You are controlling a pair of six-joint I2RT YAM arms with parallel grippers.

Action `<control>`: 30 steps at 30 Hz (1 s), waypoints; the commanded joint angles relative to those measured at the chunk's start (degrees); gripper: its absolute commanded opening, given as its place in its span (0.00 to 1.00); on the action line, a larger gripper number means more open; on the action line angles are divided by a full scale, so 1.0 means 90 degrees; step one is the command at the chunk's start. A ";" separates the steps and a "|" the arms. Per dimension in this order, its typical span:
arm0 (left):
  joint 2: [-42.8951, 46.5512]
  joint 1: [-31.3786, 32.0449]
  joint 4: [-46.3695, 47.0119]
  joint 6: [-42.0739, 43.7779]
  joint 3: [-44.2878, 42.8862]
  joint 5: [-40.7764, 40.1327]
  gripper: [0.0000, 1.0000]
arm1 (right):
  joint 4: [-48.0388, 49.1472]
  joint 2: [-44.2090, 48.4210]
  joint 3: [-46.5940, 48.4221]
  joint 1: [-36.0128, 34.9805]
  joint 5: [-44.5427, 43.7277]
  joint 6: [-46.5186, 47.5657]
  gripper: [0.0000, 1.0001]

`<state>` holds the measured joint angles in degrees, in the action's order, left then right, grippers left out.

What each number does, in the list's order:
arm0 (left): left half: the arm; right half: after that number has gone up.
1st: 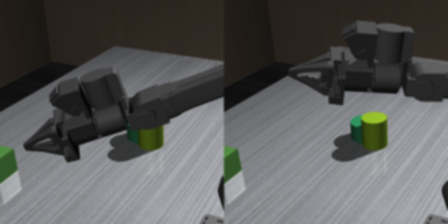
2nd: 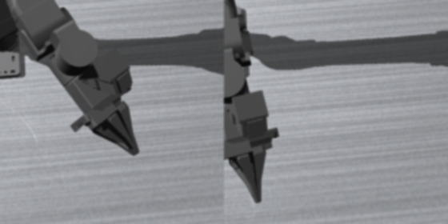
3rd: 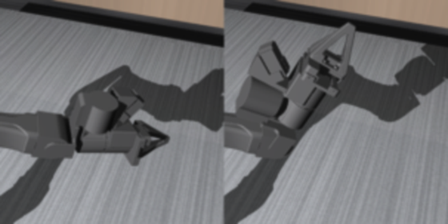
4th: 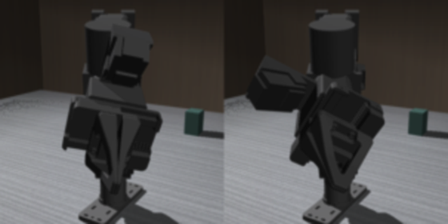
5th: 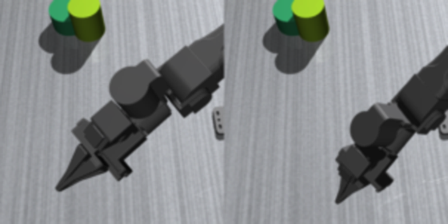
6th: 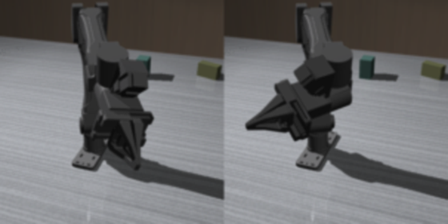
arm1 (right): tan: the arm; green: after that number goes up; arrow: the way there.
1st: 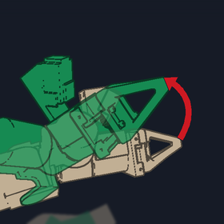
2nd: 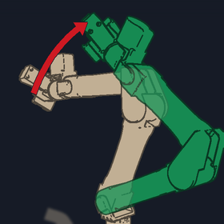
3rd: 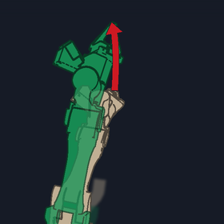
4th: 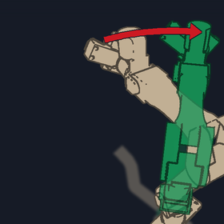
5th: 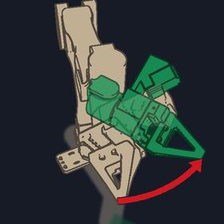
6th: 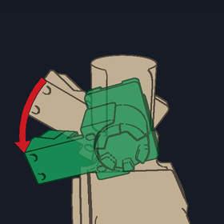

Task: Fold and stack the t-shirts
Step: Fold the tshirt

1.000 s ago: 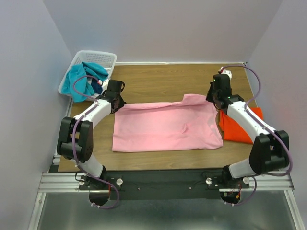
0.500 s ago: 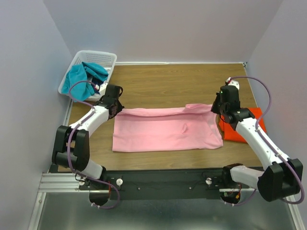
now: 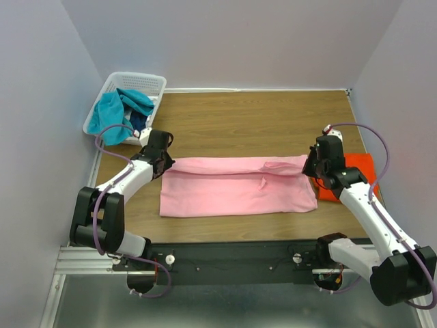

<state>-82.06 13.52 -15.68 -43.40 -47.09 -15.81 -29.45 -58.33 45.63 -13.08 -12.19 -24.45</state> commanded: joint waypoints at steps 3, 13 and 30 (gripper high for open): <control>0.0153 0.0031 0.0287 -0.0051 0.0378 0.0018 0.00 | -0.0389 0.0220 -0.0509 -0.0031 0.0309 -0.0408 0.01; 0.0280 0.0070 0.0483 -0.0120 0.0857 0.0155 0.16 | -0.0712 0.0396 -0.1016 -0.0031 0.0475 -0.1179 0.07; 0.1735 0.0119 -0.0348 -0.0071 0.0340 0.0399 0.96 | -0.0723 0.0838 -0.0392 -0.0031 0.1714 -0.1209 1.00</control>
<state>-68.16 14.00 -19.38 -45.43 -41.80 -14.66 -39.68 -47.62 39.27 -13.08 -1.67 -36.69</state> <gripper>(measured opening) 0.953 0.996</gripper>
